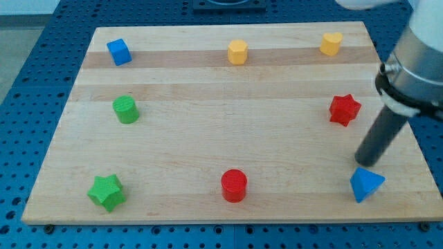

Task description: Slightly move the green circle up

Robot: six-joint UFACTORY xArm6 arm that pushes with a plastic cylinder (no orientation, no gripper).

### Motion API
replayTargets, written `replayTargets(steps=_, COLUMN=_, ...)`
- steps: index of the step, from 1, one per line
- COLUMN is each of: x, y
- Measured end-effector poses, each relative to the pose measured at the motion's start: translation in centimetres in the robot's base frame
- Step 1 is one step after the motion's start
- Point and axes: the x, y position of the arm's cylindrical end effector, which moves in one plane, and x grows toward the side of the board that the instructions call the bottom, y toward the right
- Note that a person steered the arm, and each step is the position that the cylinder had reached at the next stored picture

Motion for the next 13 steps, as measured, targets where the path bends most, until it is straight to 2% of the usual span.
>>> replayTargets(steps=2, x=-4.2, y=-2.7)
replayTargets(steps=3, x=-4.2, y=-2.7)
replayTargets(steps=4, x=-7.4, y=-2.7)
replayTargets(steps=9, x=-8.7, y=-2.8)
replayTargets(steps=10, x=-8.4, y=-5.5)
replayTargets(steps=13, x=-8.4, y=-24.4)
